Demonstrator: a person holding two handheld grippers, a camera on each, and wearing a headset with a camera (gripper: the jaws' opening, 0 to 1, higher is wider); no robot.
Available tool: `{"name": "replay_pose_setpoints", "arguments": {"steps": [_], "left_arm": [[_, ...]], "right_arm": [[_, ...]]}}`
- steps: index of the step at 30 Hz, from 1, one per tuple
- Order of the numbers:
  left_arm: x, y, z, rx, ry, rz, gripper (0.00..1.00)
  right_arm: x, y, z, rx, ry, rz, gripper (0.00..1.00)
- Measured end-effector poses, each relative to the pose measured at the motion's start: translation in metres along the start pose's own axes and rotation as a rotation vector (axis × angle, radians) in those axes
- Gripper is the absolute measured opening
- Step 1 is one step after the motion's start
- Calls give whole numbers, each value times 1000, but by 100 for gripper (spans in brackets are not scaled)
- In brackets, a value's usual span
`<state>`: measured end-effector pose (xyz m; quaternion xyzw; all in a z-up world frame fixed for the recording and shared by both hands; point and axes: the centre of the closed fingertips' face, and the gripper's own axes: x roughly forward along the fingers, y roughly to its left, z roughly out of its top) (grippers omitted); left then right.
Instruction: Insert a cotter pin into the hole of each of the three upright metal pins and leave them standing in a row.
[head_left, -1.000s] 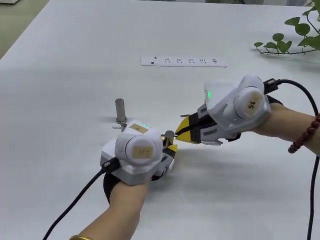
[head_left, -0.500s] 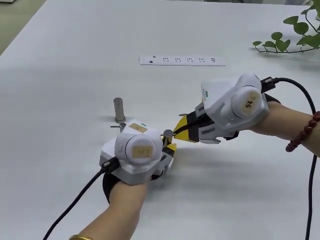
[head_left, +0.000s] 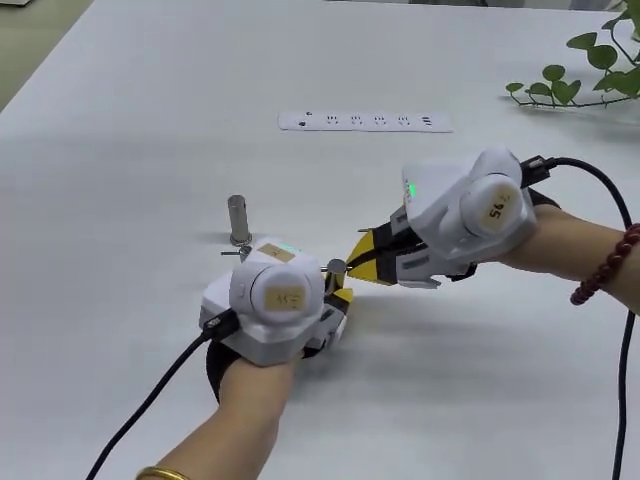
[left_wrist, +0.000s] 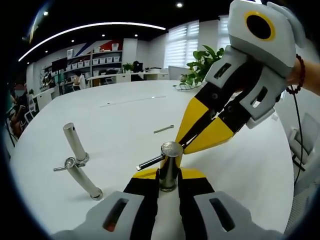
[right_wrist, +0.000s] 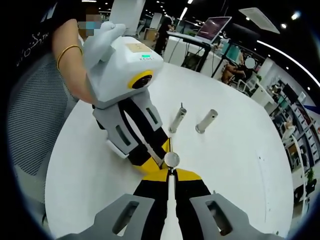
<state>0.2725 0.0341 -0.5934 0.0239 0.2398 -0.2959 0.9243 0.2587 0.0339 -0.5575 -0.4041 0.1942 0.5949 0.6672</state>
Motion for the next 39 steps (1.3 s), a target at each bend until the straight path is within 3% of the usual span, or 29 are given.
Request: {"name": "replay_pose_setpoints", "arguments": {"steps": [4, 10, 21, 29, 39], "left_arm": [[-2, 2, -2, -11, 7, 3, 17], [-8, 3, -1, -3, 13, -5, 25], [-28, 3, 5, -36, 4, -24, 35], [-44, -3, 6, -35, 6, -62, 40], [-55, 1, 11, -34, -11, -66, 46]], "right_arm": [[0, 1, 2, -2, -8, 5, 0], [0, 1, 6, 38, -21, 6, 9], [6, 0, 13, 224, -58, 29, 16], [16, 3, 15, 266, -52, 51, 15], [21, 5, 14, 276, -40, 70, 9]]}}
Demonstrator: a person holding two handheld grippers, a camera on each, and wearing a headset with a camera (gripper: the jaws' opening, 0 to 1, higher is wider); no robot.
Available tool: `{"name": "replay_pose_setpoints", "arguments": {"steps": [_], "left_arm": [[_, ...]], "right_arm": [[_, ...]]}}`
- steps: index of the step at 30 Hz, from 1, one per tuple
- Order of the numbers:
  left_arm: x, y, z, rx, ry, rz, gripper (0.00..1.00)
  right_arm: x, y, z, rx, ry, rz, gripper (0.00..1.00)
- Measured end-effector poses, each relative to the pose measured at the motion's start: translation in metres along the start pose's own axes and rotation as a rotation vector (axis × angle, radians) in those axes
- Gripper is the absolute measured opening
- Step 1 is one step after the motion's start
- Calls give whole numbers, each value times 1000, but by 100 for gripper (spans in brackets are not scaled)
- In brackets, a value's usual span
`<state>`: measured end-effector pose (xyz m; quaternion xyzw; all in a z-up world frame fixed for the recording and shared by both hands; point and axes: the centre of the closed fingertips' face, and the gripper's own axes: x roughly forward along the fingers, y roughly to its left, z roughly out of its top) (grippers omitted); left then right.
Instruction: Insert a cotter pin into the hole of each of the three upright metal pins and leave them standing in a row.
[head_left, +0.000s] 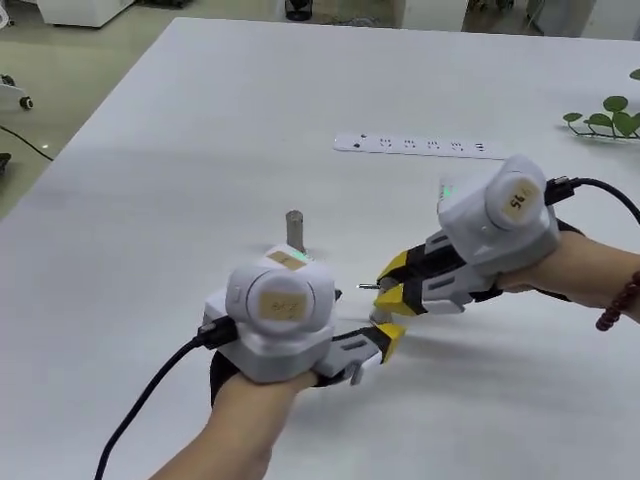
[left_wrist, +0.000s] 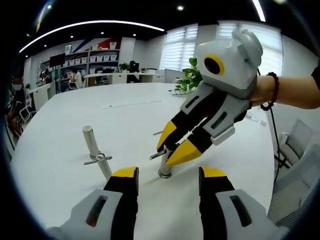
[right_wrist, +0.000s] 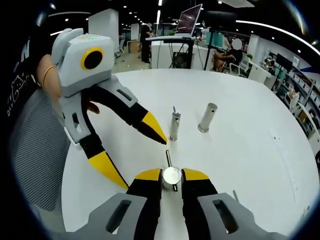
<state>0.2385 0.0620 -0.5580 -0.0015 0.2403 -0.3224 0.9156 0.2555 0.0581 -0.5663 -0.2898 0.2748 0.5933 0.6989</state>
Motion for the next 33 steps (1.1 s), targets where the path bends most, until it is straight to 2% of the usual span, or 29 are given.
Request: {"name": "replay_pose_setpoints", "arguments": {"steps": [8, 14, 18, 24, 33], "left_arm": [[-13, -3, 2, 22, -1, -25, 53], [-26, 4, 9, 11, -26, -4, 54], [-34, 10, 11, 5, -37, 17, 60], [-43, 16, 9, 19, -35, 24, 66], [-47, 28, 6, 31, -28, 27, 74]], "right_arm": [[-1, 0, 0, 36, -1, 10, 9], [-1, -1, 0, 37, 0, 6, 8], [-1, -3, 1, 30, 2, 0, 8], [0, -9, 1, 39, -3, -7, 8], [2, -15, 5, 29, 11, -8, 8]]}}
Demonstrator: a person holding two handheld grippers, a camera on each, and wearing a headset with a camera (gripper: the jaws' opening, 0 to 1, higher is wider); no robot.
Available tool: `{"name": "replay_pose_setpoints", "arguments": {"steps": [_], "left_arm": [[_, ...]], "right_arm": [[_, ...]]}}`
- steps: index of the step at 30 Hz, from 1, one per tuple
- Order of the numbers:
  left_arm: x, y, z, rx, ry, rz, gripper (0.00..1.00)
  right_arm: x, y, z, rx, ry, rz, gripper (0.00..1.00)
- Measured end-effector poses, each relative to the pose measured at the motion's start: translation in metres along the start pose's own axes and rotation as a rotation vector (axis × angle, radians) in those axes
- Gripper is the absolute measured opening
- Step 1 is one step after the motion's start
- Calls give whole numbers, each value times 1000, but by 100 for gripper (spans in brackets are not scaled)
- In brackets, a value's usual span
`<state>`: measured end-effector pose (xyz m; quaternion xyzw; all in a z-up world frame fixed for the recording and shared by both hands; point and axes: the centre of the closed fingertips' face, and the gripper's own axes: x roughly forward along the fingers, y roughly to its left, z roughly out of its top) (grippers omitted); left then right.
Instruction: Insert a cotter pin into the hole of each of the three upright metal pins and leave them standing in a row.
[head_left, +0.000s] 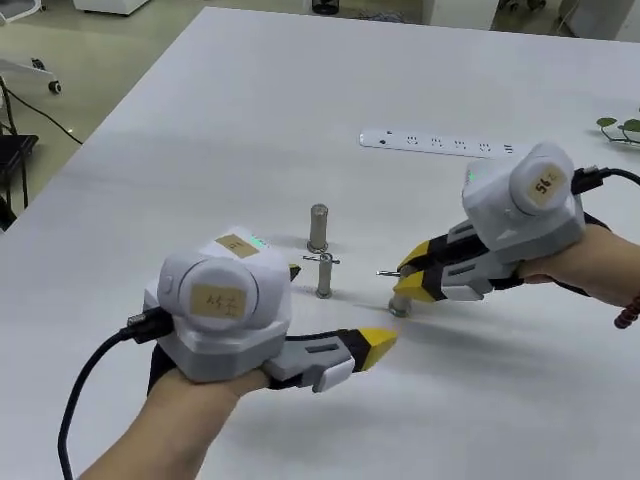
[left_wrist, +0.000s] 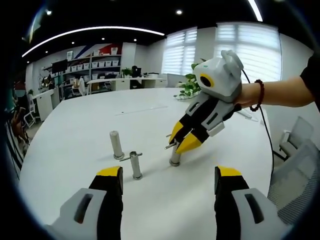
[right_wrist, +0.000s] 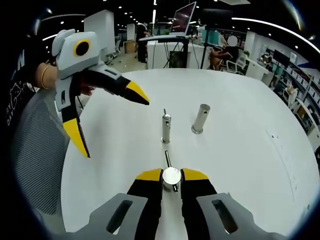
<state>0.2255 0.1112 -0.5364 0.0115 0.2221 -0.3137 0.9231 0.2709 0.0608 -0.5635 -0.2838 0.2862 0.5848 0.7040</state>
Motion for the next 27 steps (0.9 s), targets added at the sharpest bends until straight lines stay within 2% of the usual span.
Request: {"name": "replay_pose_setpoints", "arguments": {"steps": [7, 14, 18, 24, 27], "left_arm": [[1, 2, -5, 6, 3, -6, 76], [1, 4, -1, -8, -18, -5, 82], [1, 5, -1, -14, -14, -3, 86], [2, 3, 1, -8, -22, -12, 90], [2, 0, 1, -23, -26, -23, 92]], "right_arm": [[1, -8, 1, 2, 3, -4, 8], [4, -7, 1, 11, 11, 0, 8], [5, -7, 2, 17, 11, 1, 8], [8, -7, 4, 18, 10, 4, 8], [8, -6, 4, 26, 10, 11, 8]]}}
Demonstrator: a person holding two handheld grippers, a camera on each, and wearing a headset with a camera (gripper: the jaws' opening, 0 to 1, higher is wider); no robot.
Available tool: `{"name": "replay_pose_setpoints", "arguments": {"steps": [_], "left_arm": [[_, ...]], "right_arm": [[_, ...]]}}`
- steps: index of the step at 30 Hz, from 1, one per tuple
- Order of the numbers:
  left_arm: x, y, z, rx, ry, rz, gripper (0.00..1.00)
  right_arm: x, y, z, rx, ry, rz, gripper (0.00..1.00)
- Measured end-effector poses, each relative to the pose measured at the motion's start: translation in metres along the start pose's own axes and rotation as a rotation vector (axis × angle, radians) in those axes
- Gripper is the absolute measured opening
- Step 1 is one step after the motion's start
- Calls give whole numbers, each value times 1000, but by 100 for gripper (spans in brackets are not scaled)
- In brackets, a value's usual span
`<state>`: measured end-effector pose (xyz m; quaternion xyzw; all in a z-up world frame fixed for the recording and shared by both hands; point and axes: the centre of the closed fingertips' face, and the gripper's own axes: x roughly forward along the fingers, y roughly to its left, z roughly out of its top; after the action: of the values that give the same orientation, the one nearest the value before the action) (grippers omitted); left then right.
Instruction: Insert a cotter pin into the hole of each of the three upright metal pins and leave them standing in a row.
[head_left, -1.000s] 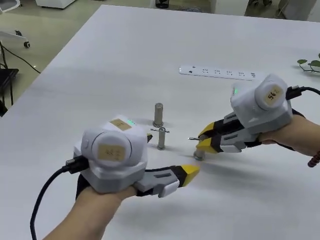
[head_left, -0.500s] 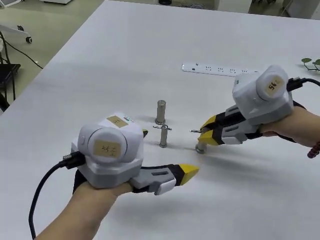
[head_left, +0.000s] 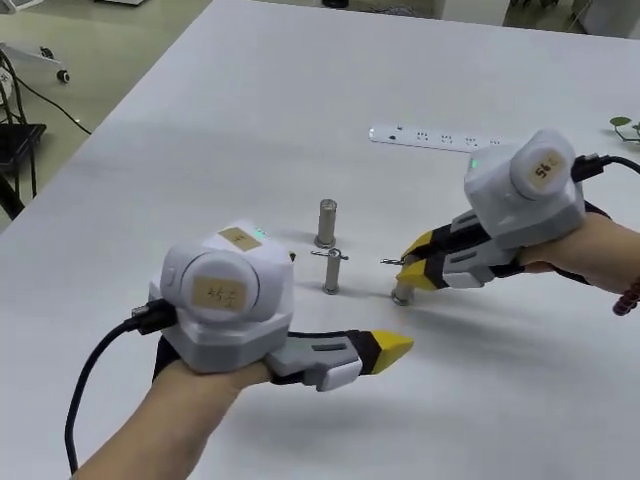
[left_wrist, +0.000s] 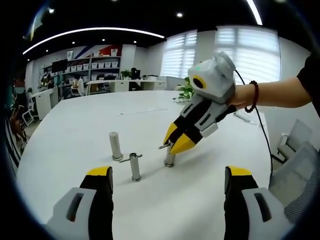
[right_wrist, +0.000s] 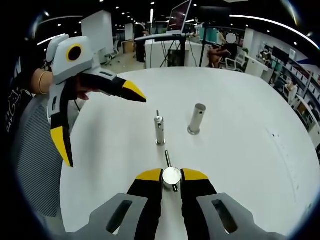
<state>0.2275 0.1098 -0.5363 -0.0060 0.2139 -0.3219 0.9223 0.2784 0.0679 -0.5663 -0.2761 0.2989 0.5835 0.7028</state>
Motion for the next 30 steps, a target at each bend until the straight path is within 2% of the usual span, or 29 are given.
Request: {"name": "replay_pose_setpoints", "arguments": {"steps": [8, 17, 19, 24, 30], "left_arm": [[0, 0, 1, 1, -2, 3, 99], [1, -1, 0, -3, 1, -2, 99], [1, 0, -1, -3, 6, 0, 99], [1, -1, 0, 0, 6, 0, 99], [0, 0, 0, 4, 4, 6, 99]], "right_arm": [[0, 1, 0, 1, -2, 9, 8], [-1, 0, 0, 0, -7, 8, 9], [-3, 0, 5, 14, -33, 9, 9], [-7, -1, 14, -2, -66, -3, 18], [-7, -1, 25, 34, -113, -9, 22]]}}
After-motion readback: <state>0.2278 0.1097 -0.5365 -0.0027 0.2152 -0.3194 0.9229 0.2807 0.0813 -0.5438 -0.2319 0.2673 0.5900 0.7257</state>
